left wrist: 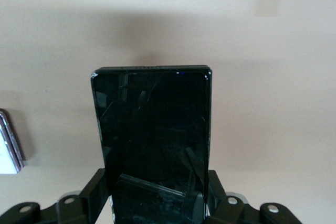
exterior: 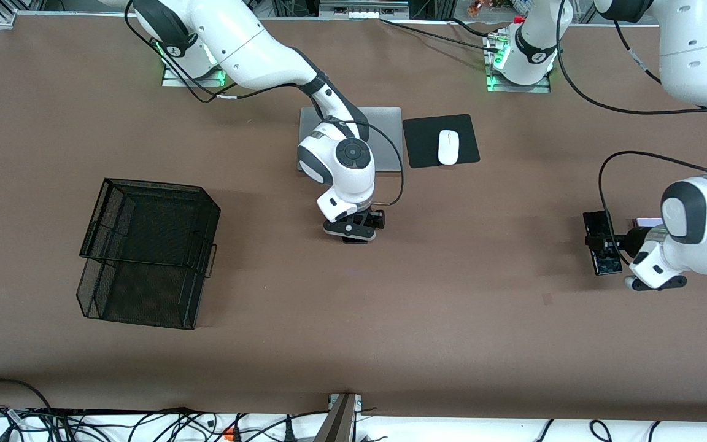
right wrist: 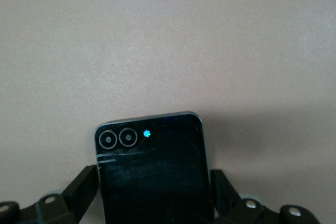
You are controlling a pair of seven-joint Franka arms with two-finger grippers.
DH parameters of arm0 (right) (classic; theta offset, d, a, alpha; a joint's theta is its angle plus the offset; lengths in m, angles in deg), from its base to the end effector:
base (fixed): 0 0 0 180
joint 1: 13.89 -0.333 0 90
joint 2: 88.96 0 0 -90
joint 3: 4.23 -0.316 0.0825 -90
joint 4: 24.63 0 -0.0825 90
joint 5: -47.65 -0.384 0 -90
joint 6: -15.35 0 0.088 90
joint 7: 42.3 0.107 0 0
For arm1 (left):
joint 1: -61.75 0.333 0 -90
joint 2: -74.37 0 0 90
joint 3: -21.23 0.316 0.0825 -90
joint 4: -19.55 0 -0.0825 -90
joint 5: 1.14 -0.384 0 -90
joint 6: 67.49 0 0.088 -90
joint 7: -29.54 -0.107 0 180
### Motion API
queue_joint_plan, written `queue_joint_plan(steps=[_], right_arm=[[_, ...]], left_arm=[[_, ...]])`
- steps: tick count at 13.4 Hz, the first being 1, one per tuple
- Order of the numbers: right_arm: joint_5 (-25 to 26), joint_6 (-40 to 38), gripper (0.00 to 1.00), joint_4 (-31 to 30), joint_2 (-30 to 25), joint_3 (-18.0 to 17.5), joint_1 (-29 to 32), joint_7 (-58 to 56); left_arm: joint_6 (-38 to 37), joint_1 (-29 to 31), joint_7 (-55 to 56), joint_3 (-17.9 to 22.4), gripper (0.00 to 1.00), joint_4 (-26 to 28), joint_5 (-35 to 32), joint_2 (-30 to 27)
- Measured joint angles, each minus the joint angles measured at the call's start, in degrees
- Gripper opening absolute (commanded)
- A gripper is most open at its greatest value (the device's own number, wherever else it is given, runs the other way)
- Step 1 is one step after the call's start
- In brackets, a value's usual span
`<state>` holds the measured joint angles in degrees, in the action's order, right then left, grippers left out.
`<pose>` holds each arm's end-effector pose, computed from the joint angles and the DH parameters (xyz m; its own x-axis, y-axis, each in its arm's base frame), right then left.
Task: Place phones with both arms
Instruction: 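Grasp the black phone with the left gripper while the right gripper grasps the flip phone, then drop the flip phone into the basket while the left gripper sets down the black phone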
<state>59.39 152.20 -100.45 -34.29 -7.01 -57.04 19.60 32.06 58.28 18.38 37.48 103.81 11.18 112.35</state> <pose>0.5296 0.5319 0.1659 0.9753 -0.1600 0.1520 -0.1560 -0.9870 -0.0385 0.6630 0.1007 0.2760 0.9348 0.0591 -0.3501 0.0931 -0.9924 0.0810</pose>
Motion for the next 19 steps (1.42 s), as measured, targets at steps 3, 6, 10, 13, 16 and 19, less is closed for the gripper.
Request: queue_joint_plan(steps=[3,6,10,13,16,19], right_arm=[[0.00,-1.29,0.00,0.99,-0.40,0.43,0.04,-1.66],[0.00,-7.89,0.00,3.07,-2.34,0.93,0.54,-2.34],[-2.22,-25.64,0.00,3.65,-13.36,1.33,3.59,-10.68],[-4.41,-31.48,0.00,-4.96,-25.18,2.77,10.03,-22.48],[-5.22,-28.37,0.00,-19.80,-35.77,6.98,16.62,-35.56],[-7.95,-19.42,0.00,-33.67,-42.15,17.80,17.67,-49.68]], left_arm=[[-2.22,-4.34,0.37,-0.28,0.23,-1.27,0.03,0.06],[-3.00,-7.32,2.41,-0.28,0.23,-1.25,0.04,0.80],[-4.73,-6.84,3.34,-0.04,0.18,-1.02,0.55,1.36],[-8.44,-7.48,7.06,-0.59,0.18,-1.11,7.99,1.37],[-9.22,-11.49,11.80,-3.95,0.18,-1.67,11.07,1.30],[-3.26,-18.14,14.69,-8.22,0.18,-2.90,13.76,1.82]])
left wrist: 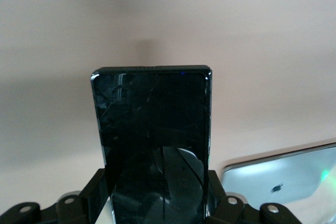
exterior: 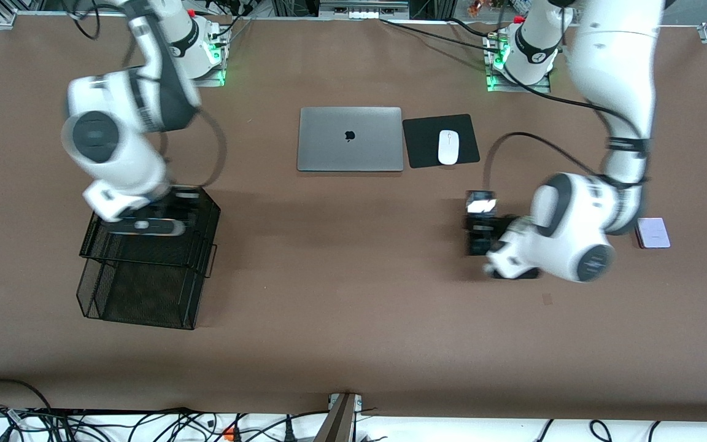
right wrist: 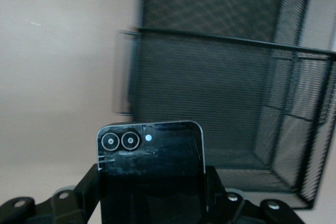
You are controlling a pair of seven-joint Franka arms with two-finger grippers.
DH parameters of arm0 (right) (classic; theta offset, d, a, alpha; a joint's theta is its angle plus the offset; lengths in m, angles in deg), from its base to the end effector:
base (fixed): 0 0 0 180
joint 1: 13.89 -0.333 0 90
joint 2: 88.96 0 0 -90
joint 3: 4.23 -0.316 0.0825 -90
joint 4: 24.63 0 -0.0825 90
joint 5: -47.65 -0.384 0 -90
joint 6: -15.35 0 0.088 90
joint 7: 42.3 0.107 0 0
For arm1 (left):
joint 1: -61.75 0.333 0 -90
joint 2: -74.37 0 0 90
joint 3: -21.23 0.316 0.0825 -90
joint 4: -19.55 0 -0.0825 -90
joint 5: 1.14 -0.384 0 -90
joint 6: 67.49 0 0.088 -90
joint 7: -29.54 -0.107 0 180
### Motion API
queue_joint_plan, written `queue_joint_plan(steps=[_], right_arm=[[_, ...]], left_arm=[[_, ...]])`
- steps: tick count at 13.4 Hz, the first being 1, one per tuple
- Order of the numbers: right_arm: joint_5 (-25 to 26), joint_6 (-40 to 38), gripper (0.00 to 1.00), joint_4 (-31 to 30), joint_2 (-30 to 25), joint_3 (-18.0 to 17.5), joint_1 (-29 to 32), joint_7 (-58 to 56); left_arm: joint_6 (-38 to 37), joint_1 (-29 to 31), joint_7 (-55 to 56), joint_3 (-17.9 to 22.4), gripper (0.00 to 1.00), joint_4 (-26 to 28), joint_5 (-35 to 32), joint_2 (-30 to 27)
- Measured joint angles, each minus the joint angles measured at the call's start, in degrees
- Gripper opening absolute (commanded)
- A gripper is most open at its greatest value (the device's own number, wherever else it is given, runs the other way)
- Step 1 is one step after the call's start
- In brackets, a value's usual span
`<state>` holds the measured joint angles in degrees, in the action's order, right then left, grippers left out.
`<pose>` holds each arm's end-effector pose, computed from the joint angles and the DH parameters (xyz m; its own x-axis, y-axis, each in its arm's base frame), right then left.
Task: Place phones with both arms
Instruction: 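Drop the flip phone into the basket while the left gripper sets down the black phone, then move the left gripper to the white phone while the right gripper reaches the black phone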
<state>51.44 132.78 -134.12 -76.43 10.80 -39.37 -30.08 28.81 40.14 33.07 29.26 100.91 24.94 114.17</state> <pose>0.5869 0.1109 0.3808 0.9988 0.0025 -0.0498 0.0088 -0.9920 0.1257 0.6430 -0.2157 0.2689 0.8941 -0.0982 -0.4370 0.0257 -0.9628 0.2691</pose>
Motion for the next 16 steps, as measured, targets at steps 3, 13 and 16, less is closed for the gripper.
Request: queue_joint_plan(steps=[3,13,16], right_arm=[[-4.41,4.85,0.00,-5.45,0.33,8.27,0.72,-10.54],[-7.02,4.58,1.00,-0.47,5.80,8.99,5.05,-11.95],[-7.17,-6.43,1.00,9.42,5.62,8.41,3.96,-11.89]], left_arm=[[14.09,-7.40,3.05,-1.19,0.18,-0.30,3.70,2.15],[28.89,-22.10,22.17,1.27,1.00,-1.02,5.71,8.03],[15.28,-19.80,21.84,8.84,1.00,-2.05,4.66,5.43]])
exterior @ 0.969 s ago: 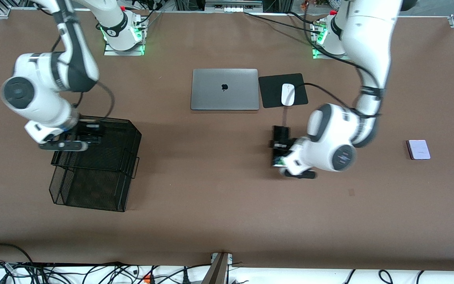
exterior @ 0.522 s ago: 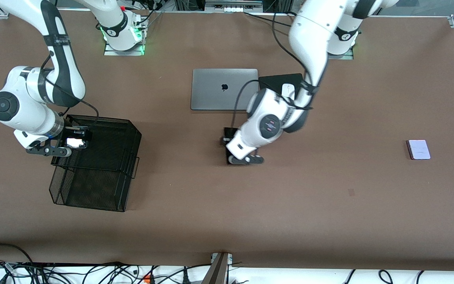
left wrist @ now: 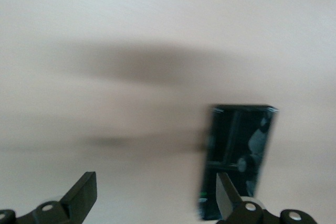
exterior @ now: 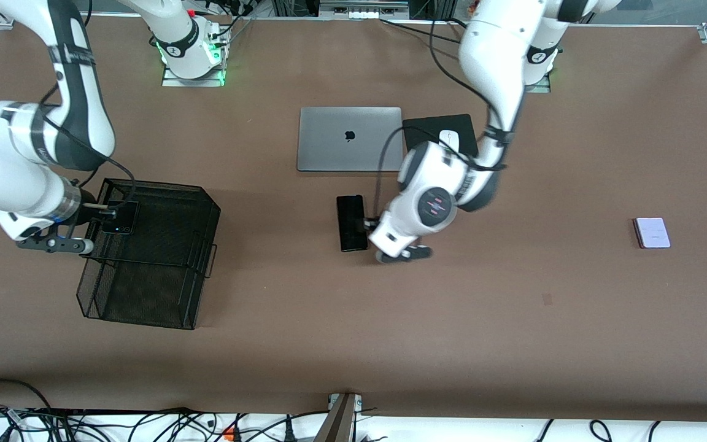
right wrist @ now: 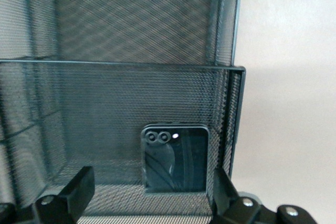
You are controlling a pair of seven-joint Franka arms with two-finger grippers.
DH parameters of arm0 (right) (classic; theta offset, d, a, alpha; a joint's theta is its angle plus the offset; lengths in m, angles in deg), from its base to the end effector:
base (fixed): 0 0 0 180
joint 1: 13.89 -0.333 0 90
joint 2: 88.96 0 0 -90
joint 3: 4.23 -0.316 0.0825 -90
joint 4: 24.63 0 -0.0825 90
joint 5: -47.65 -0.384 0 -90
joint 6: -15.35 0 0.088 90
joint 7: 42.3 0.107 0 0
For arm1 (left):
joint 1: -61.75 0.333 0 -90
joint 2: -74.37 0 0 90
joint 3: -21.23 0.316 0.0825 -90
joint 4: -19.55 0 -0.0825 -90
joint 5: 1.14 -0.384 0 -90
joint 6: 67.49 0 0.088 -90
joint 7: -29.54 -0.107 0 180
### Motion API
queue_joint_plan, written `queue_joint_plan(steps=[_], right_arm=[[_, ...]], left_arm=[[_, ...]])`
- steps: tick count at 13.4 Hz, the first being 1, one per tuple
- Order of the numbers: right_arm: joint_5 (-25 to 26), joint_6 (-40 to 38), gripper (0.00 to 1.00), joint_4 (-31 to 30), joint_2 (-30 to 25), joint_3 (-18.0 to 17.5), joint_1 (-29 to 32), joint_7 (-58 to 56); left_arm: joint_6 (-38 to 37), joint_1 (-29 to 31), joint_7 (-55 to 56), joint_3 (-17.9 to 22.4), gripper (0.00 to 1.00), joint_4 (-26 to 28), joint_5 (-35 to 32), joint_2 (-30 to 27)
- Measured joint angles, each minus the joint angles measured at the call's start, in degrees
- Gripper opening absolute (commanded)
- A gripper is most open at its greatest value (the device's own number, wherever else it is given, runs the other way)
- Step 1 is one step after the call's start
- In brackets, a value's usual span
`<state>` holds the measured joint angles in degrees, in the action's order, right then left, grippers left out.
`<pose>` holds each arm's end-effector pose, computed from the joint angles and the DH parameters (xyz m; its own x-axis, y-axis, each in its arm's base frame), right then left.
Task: Place phones with both arms
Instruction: 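Move the left gripper to the white phone while the right gripper reaches the black phone, then grasp the black phone with the right gripper while the left gripper grasps the white phone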
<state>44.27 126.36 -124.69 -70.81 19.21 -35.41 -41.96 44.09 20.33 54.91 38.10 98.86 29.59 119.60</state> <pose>0.6269 0.0024 0.3961 0.9937 -0.0546 -0.0976 -0.0476 -0.9963 0.0721 0.6151 -0.3642 0.2414 0.9432 0.1693 -0.2857 0.2135 -0.9681 0.1312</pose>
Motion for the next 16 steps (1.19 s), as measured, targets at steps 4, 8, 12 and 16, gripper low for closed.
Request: queue_joint_plan(steps=[4,8,12,16], right_arm=[[-0.57,-5.84,1.00,7.24,-0.09,-0.53,-8.11,8.73],[-4.73,-3.65,1.00,8.07,3.05,-2.39,-22.03,23.29],[-7.54,4.98,1.00,15.23,15.26,-4.89,-32.49,34.35],[-7.57,16.52,1.00,19.03,26.57,-7.43,-35.51,36.23]], left_arm=[[-20.56,1.81,-0.20,11.42,1.00,0.06,-15.18,-2.20],[-26.66,9.58,-10.02,13.85,1.00,2.18,-30.08,-1.84],[-19.02,24.16,-33.17,13.28,1.00,4.97,-30.64,-1.59],[-5.72,33.05,-42.57,12.79,1.00,11.03,-24.06,-1.61]])
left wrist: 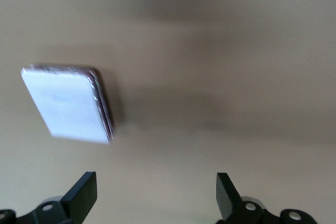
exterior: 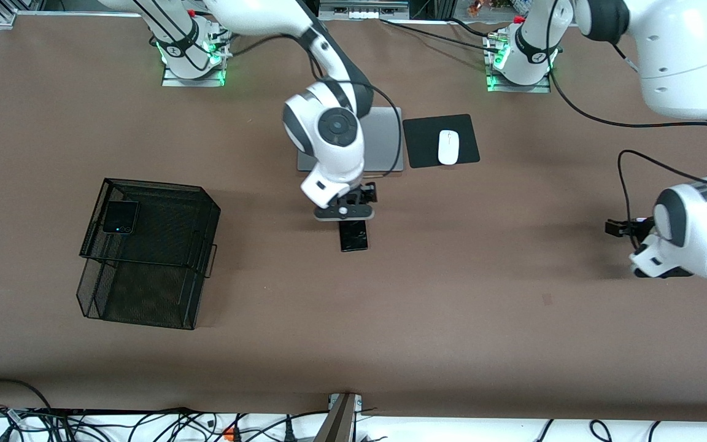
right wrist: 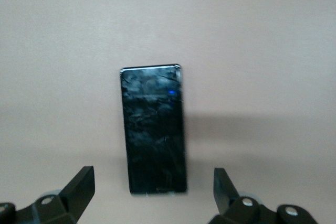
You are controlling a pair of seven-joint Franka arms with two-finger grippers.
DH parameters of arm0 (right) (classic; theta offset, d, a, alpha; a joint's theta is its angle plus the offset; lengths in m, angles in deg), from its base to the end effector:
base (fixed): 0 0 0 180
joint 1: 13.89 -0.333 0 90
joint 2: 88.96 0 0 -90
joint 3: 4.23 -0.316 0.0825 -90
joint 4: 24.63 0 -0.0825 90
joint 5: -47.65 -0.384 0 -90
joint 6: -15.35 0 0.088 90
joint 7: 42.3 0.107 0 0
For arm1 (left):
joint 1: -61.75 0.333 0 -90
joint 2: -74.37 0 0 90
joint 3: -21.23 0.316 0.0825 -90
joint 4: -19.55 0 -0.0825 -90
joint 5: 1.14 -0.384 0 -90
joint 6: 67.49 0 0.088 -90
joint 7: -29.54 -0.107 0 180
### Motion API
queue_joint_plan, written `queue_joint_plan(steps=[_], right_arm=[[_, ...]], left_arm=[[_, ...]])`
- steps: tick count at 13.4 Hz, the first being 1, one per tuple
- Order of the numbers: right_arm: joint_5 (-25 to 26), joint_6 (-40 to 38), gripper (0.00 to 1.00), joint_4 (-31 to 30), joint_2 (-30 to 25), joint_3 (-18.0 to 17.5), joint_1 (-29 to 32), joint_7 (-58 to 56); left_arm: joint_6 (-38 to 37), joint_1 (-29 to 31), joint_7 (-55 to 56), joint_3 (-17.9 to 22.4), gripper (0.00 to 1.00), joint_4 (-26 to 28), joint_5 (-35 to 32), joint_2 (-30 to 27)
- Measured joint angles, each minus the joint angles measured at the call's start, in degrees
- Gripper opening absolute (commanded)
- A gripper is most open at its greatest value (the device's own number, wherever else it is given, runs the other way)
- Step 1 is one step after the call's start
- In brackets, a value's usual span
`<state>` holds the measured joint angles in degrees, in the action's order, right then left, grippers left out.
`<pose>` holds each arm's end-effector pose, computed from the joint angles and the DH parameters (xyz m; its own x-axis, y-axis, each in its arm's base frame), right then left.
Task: Place phones with both arms
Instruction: 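Grasp the black phone with the right gripper while the left gripper grasps the white phone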
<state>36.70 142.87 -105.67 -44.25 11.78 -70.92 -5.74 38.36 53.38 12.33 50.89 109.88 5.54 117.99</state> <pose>0.5214 0.5168 0.2532 0.9962 0.0487 0.0729 0.0494 -0.9988 -0.0078 0.6217 0.1908 0.2116 0.8961 0.0972 -0.4332 0.0430 -0.9902 -0.1331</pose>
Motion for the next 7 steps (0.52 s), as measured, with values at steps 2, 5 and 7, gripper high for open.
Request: queue_joint_plan(steps=[2,5,7], right_arm=[[0.00,4.12,1.00,0.21,3.62,-0.26,0.11,-0.74],[0.00,8.37,1.00,0.25,6.71,-0.64,0.21,-1.62],[0.00,9.84,1.00,0.26,7.67,-1.27,0.22,-1.62]], left_arm=[[7.50,1.85,-3.78,-0.01,1.00,3.01,0.58,-0.92],[13.80,3.99,-8.88,-0.07,1.00,6.00,1.37,-3.32],[15.98,8.25,-13.80,-2.21,1.00,7.31,5.71,-4.05]])
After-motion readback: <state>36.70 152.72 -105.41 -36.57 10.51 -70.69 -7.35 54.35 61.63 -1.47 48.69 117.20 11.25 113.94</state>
